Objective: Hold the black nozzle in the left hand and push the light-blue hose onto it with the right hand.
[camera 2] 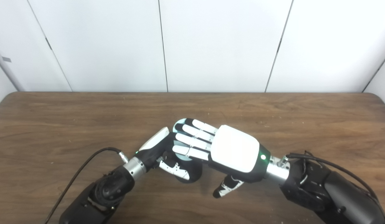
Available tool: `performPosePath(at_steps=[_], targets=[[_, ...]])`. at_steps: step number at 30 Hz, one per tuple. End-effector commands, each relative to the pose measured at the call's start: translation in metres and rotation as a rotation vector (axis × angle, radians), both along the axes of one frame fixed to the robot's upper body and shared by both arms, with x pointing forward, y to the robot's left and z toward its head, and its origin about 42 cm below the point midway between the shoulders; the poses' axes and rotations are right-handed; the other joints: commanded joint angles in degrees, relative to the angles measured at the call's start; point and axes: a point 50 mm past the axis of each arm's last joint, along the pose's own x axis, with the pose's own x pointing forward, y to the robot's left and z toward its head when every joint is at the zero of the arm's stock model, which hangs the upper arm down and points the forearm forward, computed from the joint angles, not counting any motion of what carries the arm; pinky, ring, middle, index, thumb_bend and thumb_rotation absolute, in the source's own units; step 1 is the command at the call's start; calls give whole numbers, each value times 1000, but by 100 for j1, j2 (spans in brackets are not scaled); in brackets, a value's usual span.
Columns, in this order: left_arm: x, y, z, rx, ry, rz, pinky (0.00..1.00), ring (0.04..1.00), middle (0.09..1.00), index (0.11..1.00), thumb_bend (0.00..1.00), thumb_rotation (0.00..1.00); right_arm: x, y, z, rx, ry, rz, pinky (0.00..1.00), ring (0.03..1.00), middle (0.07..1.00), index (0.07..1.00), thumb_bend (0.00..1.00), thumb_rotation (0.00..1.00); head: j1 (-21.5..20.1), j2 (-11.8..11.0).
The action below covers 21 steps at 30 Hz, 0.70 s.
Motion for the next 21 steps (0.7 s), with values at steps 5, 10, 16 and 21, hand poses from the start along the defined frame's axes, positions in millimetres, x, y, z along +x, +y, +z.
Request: performPosePath(at_steps=[5, 10, 16, 21], targets=[[-16, 25, -51, 201, 195, 43, 285, 363, 473, 490, 525, 0, -2, -2, -5, -82, -16, 8, 1000, 998, 974, 937, 724, 127, 3, 7], [-17, 24, -50, 203, 200, 46, 298, 375, 476, 489, 525, 0, -3, -2, -6, -85, -26, 3, 1000, 998, 974, 940, 721, 134, 6, 17], [-17, 24, -50, 202, 196, 42, 304, 382, 479, 487, 525, 0, -2, -2, -7, -81, -6, -1, 1000, 998, 974, 940, 722, 143, 4, 23], [-18, 25, -49, 206, 193, 40, 292, 373, 478, 487, 525, 0, -2, -2, -6, -64, 31, -4, 1000, 998, 975, 937, 735, 156, 7, 23]])
